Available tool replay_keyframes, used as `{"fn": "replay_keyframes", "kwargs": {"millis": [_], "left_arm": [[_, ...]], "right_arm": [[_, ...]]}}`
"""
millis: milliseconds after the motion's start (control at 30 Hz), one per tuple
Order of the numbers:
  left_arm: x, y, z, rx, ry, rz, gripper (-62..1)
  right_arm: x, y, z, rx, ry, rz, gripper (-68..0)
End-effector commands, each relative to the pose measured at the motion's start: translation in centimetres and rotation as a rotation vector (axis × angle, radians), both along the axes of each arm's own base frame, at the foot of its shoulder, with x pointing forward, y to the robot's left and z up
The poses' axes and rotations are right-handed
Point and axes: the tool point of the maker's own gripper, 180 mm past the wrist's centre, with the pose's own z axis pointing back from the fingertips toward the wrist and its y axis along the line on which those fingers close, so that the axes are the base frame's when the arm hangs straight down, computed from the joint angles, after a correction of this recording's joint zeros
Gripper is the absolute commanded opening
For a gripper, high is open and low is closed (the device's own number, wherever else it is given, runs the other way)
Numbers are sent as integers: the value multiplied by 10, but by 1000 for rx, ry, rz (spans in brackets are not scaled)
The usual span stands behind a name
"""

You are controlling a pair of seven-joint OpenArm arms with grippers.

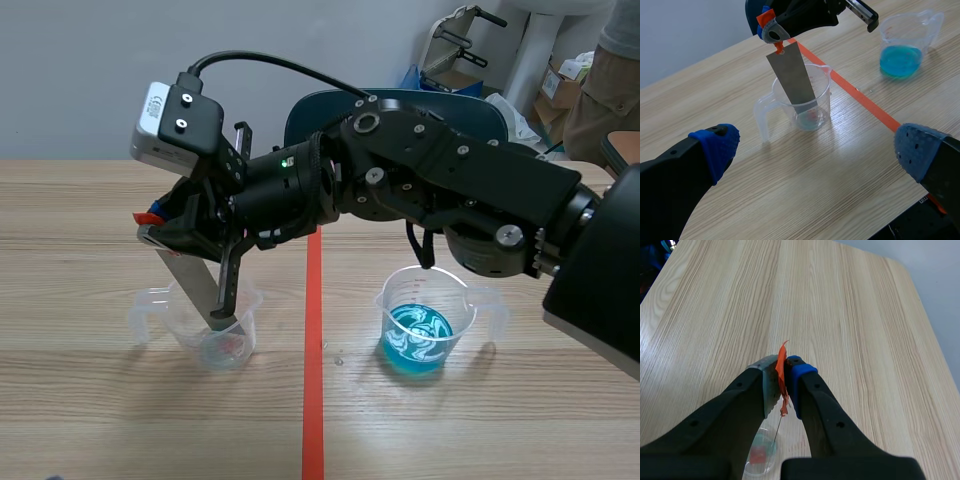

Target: Do the redox reaction experiment

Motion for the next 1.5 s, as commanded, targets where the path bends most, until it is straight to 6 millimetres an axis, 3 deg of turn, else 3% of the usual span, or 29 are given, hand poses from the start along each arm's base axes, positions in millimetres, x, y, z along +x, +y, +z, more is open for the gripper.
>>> {"fn": "replay_keyframes", "kwargs": {"millis": [0, 100, 167, 433, 633, 1467], "left_arm": [[1, -3, 5, -17, -20, 1, 14], [1, -3, 5, -17, -20, 1, 14], [1, -3, 5, -17, -20, 1, 14], [1, -3, 5, -17, -20, 1, 14], [1, -3, 5, -17, -20, 1, 14], [1, -3, 5, -17, -20, 1, 14]], "right_arm": [[4, 3, 10, 13, -27, 5, -669], [5, 2, 9, 2, -37, 6, -668], [5, 2, 8, -1, -39, 7, -626], [-1, 0, 1, -41, -48, 45, -234], [-4, 1, 0, -39, -41, 50, 4], [-14, 7, -4, -30, -20, 68, 4]]}}
